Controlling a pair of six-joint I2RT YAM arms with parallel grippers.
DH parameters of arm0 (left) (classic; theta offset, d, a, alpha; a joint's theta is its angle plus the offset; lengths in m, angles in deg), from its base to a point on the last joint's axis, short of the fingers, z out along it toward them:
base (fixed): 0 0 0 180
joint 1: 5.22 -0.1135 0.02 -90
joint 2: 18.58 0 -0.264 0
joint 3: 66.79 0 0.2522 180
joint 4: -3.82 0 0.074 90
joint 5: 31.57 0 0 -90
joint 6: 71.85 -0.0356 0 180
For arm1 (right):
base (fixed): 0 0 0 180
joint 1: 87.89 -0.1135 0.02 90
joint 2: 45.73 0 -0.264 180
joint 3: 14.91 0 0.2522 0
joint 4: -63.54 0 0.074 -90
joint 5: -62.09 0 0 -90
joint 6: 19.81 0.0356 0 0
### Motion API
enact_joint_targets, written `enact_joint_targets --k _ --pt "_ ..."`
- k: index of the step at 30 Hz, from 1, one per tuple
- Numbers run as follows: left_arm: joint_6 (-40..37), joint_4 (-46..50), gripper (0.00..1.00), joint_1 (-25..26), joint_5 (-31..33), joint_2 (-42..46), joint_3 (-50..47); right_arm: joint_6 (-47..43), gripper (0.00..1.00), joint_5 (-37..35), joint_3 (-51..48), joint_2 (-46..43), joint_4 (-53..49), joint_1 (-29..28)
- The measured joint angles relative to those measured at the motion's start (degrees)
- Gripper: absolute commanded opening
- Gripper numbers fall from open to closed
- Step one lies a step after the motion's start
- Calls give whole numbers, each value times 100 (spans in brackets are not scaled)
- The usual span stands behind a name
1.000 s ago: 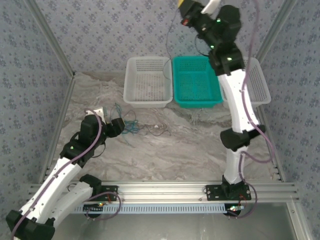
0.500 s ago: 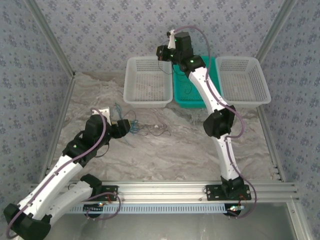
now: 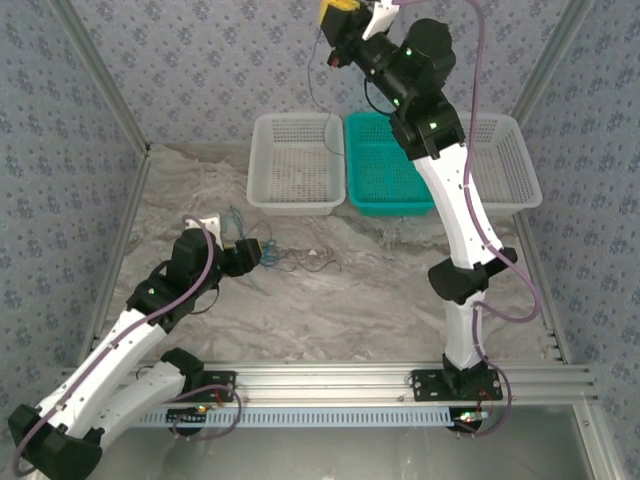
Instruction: Untangle the cables
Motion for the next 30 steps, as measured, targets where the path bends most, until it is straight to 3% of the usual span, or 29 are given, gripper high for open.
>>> enact_joint_targets --k 6,16,22,27,29,30 --pt "0 20 76 0 39 229 0 11 0 66 544 717 424 13" --pt "2 31 76 4 125 376 -4 72 0 297 -146 2225 39 81" --pt "7 28 76 4 122 372 -4 278 3 125 -402 2581 -498 81" --pt "28 28 77 4 125 369 -4 717 88 -96 -402 2793 -1241 81" --pt "48 28 77 4 125 369 -4 962 100 -219 -402 2852 -1606 81" --pt "50 28 77 4 125 369 -4 1123 100 -286 -402 2865 -1860 83"
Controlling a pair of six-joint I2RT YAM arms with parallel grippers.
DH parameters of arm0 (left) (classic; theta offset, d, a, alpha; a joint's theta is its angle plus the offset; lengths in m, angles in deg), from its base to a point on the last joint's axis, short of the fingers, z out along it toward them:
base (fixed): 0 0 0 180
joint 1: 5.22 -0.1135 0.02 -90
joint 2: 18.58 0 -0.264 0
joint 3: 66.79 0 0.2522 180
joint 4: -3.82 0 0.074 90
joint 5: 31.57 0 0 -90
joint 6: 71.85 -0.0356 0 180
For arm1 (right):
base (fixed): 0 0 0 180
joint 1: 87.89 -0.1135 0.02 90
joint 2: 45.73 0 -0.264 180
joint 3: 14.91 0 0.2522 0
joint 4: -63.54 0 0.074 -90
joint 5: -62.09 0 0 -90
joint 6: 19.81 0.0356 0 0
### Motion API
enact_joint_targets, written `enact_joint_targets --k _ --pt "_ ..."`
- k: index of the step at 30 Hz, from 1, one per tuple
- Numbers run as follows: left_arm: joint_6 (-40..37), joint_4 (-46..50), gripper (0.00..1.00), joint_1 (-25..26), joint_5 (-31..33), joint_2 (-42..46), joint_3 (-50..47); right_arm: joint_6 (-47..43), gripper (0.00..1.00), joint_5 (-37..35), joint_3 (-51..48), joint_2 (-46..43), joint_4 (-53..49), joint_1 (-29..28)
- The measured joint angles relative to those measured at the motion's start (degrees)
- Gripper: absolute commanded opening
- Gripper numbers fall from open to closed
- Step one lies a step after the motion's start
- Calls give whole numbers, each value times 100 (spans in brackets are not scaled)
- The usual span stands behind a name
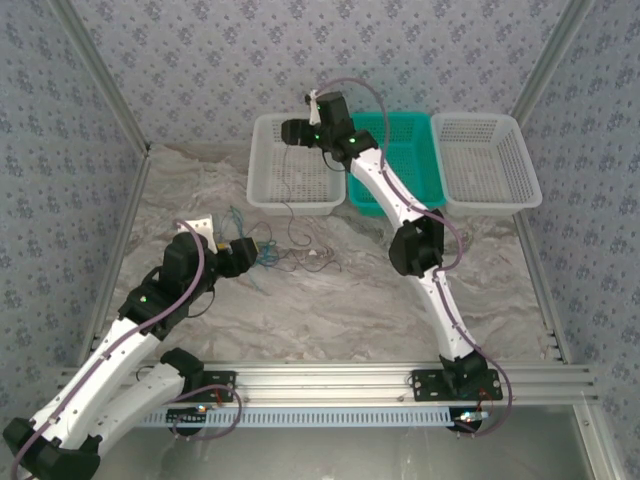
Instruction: Untangle the cables
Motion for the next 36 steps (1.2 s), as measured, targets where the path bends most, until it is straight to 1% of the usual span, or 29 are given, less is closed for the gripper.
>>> enact_joint_targets --k 2,5,8,11,14,16,19,21,24,29,32,36 --pt "2 0 78 0 0 -13 0 308 100 -46 2 -11 -411 22" --pt "13 -4 78 0 0 -87 0 868 100 136 0 -122 -857 111" --pt "17 -26 78 0 -2 -219 0 1397 100 487 -76 -411 -1198 275" --pt "17 -42 78 0 -4 -350 0 1770 100 636 -192 -879 -1582 407" --pt "17 -68 78 2 -17 -457 2 1753 100 667 -887 -1659 -1768 374" --pt "17 -70 78 2 -22 -459 2 1530 100 472 -1875 -2398 -1687 138" --pt "17 -63 78 2 -22 -413 2 1150 100 72 -3777 -3512 -1207 -557" --pt "17 -59 79 2 -22 -374 2 990 100 -98 -4795 -3917 -793 -1025" --pt "15 -26 79 2 -20 -299 2 802 100 -289 -5751 -3967 -275 -1419" --pt "42 -24 79 2 -4 -240 2 525 98 -588 -6181 -3373 544 -1408" --pt "66 -24 79 4 -4 -223 2 435 93 -754 -6343 -3073 1292 -1471" --pt "105 -20 79 4 -2 -195 2 348 74 -1104 -6719 -2750 2411 -1648"
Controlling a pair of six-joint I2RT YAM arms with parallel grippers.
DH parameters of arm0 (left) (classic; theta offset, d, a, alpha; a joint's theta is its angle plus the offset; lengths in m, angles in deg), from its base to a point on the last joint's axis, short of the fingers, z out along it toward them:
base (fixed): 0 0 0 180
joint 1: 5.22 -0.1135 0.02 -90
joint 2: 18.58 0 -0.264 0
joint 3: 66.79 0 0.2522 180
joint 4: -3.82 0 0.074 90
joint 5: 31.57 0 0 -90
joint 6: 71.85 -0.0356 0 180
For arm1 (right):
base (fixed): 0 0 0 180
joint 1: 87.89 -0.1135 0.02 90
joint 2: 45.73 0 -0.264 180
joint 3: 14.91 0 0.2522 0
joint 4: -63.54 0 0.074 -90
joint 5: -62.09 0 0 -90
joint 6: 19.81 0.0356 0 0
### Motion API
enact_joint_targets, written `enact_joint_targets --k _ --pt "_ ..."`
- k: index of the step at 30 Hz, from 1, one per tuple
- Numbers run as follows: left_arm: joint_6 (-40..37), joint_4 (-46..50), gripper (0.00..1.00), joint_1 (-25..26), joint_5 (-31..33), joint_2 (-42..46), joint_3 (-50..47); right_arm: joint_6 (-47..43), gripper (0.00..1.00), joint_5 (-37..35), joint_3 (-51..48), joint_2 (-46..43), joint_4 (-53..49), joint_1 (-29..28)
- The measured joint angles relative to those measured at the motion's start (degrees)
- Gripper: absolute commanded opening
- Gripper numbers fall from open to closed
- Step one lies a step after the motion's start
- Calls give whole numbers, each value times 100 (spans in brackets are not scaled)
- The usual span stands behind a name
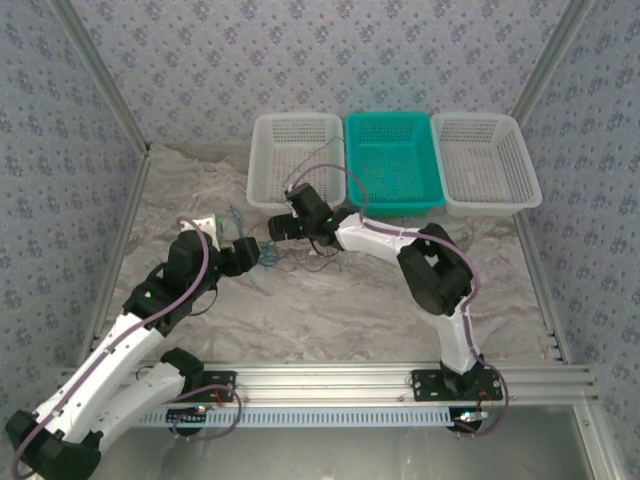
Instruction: Untangle the cables
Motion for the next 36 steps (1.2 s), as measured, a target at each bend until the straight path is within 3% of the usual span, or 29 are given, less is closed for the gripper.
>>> enact_joint_targets --k 5,8,12,13,19,25,29,36 --pt "0 37 79 0 4 120 0 -146 60 -472 -334 299 826 -149" --pt "4 37 79 0 4 131 0 -245 39 -654 -435 372 1093 -184" --pt "31 37 79 0 4 129 -2 -313 2 -717 -472 369 1281 -184" --pt "42 37 79 0 2 129 -2 -313 0 -693 -496 352 1305 -175" --pt "46 37 79 0 9 131 -2 -409 0 -570 -1104 -616 1257 -166" --pt "63 37 79 0 22 144 -2 -723 0 -476 -538 -1672 1303 -87" --pt "68 35 79 2 22 232 -2 -962 0 -358 435 -1495 1375 184" --pt "107 98 79 0 26 411 -2 -1412 0 -37 2634 -157 931 442"
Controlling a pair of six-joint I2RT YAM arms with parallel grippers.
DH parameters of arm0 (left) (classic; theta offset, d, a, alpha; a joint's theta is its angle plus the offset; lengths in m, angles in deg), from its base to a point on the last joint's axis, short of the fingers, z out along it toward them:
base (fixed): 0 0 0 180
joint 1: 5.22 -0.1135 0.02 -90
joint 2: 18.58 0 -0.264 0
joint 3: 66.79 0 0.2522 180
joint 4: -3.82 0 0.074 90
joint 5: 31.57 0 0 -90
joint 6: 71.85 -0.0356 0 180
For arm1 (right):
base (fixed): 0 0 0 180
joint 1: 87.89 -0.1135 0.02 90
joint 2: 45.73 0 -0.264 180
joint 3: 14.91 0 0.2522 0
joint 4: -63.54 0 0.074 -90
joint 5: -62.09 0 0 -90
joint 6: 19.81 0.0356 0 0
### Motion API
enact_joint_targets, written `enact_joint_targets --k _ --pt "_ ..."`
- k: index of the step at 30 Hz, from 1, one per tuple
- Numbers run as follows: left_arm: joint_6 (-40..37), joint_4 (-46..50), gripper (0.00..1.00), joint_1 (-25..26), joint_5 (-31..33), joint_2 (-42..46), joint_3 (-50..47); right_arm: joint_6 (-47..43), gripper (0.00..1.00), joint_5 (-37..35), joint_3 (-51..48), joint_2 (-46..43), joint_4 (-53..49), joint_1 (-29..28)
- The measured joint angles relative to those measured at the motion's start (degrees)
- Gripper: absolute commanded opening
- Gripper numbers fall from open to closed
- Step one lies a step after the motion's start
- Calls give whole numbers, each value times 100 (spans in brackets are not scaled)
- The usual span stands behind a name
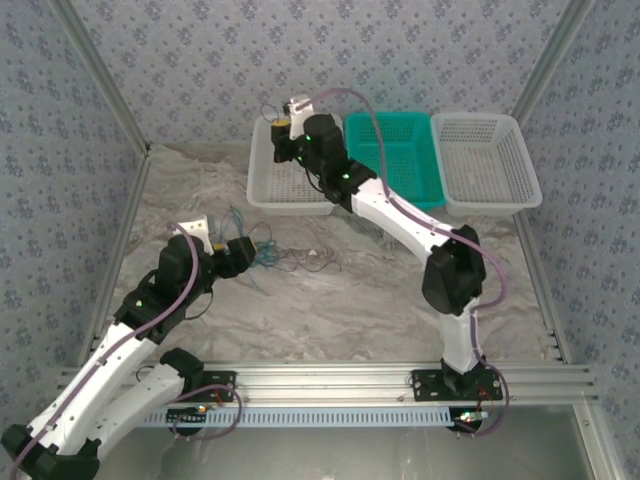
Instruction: Untangle the cables
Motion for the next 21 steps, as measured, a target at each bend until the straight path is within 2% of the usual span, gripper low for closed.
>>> enact_joint_targets --k 8,12,15,21 --pt "-2 114 80 0 72 83 0 -503 0 299 2964 1128 -1191 -122" --pt "-4 114 80 2 114 79 2 -723 0 358 4380 1432 -1353 -79" --pt "-13 111 80 0 127 52 2 -857 0 365 4774 1434 -1169 -24" --pt "-26 109 80 2 151 2 4 -894 0 743 4839 1469 -835 179"
